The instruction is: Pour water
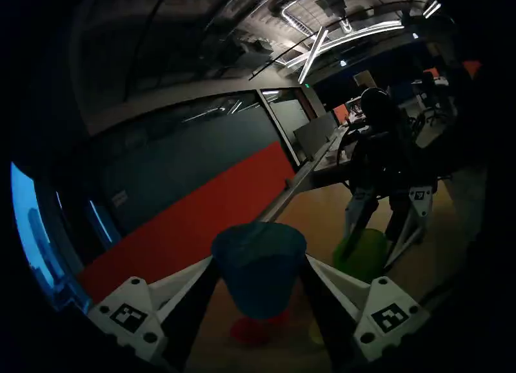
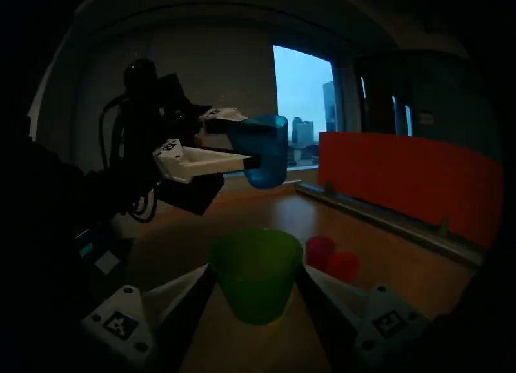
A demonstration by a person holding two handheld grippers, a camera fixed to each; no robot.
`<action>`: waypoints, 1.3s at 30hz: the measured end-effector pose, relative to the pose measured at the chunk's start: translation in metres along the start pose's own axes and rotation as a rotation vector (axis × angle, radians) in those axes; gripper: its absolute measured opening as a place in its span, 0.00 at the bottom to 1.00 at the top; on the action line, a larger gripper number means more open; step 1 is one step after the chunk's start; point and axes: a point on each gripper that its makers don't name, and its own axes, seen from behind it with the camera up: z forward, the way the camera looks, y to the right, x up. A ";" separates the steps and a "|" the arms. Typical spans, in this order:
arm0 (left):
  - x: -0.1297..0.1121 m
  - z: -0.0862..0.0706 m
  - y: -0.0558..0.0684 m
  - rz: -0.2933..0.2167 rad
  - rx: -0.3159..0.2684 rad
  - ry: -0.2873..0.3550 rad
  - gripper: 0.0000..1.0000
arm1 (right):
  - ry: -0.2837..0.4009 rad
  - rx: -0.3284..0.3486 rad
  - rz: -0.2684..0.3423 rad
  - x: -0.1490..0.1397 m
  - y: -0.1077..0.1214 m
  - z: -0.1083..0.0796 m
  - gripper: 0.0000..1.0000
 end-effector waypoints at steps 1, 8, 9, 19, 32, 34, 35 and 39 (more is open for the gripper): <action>0.002 0.000 0.000 0.012 0.001 0.003 0.84 | 0.000 0.002 0.001 0.000 0.000 0.001 0.99; 0.011 0.005 0.003 0.052 0.002 0.013 0.84 | 0.001 0.015 0.000 0.001 -0.004 0.006 0.99; 0.012 0.005 0.002 0.058 0.004 0.013 0.84 | 0.001 0.016 0.000 0.001 -0.005 0.006 0.99; 0.019 0.005 -0.002 0.119 0.015 0.022 0.84 | 0.001 0.025 0.002 0.001 -0.007 0.009 0.99; 0.026 0.003 -0.002 0.190 0.026 0.030 0.84 | 0.006 0.035 0.002 0.002 -0.011 0.015 0.99; 0.026 0.003 -0.002 0.202 0.027 0.032 0.84 | 0.006 0.036 0.002 0.002 -0.011 0.016 0.99; 0.026 0.003 -0.002 0.208 0.027 0.033 0.84 | 0.005 0.037 0.002 0.002 -0.011 0.016 0.99; 0.028 0.003 -0.003 0.242 0.030 0.037 0.84 | 0.005 0.036 0.001 0.003 -0.011 0.018 0.99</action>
